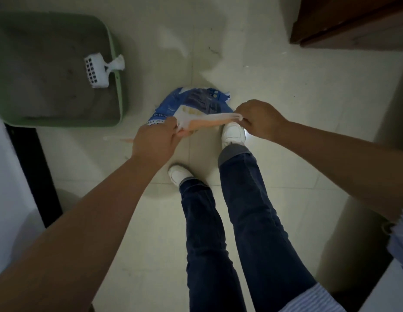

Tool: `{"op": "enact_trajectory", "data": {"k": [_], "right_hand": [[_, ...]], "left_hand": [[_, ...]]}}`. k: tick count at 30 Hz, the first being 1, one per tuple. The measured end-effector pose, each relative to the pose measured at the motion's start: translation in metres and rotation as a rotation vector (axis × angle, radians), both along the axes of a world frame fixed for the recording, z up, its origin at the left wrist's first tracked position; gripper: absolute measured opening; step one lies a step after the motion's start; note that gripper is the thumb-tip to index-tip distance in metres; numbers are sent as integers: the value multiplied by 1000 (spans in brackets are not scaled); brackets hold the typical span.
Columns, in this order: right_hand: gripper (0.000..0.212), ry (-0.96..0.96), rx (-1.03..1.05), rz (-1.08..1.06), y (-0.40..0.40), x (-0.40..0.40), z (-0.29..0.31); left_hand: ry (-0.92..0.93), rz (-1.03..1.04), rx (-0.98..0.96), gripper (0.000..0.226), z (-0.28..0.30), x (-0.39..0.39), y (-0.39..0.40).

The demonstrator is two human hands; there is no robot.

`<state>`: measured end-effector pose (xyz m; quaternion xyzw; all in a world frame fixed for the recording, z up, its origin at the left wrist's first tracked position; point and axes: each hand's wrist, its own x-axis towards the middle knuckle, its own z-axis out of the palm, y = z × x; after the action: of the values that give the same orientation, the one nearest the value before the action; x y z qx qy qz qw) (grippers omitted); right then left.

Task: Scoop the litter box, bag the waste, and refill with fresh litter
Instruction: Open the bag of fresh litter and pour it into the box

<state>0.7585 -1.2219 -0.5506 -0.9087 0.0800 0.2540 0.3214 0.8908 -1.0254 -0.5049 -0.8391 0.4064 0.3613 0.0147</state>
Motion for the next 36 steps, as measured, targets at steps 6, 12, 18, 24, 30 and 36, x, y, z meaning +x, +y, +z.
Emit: {"op": "enact_trajectory", "data": {"k": [6, 12, 18, 24, 30, 36], "right_hand": [[21, 16, -31, -28, 3, 2, 2], [34, 246, -99, -101, -3, -14, -6], [31, 293, -34, -201, 2, -24, -7], [32, 301, -57, -181, -6, -23, -4], [19, 42, 66, -33, 6, -3, 8], [35, 155, 105, -54, 26, -5, 28]], "left_hand": [[-115, -20, 237, 55, -1, -3, -36], [-2, -104, 141, 40, -17, -34, -66], [-2, -17, 4, 40, -12, -59, -50], [11, 109, -86, 12, -25, -53, -62], [223, 638, -61, 39, -31, -37, -56], [152, 796, -94, 49, -1, -21, -24]]}}
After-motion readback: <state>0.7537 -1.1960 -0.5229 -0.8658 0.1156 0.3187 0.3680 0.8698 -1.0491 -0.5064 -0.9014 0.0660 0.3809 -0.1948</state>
